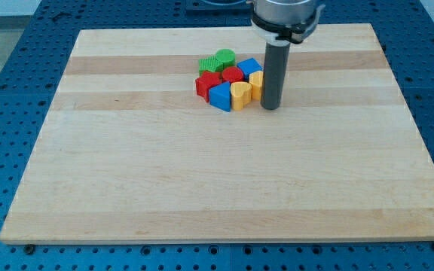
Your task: Move the blue cube and the red circle towards the center left of the board
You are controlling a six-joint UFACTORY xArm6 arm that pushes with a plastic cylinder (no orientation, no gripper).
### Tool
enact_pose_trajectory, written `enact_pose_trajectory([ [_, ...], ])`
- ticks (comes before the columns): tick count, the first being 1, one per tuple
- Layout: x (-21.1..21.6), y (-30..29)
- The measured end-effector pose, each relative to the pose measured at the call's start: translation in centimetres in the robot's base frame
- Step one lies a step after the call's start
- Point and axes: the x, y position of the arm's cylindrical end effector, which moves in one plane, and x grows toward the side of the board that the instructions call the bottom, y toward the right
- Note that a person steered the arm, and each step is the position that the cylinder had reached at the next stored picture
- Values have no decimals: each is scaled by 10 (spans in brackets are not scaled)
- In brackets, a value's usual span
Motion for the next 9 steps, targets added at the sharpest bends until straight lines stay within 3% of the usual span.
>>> enact_pose_trajectory([
  [1, -3, 51],
  [2, -40, 75],
  [4, -94, -5],
  [7, -85, -36],
  [9, -42, -63],
])
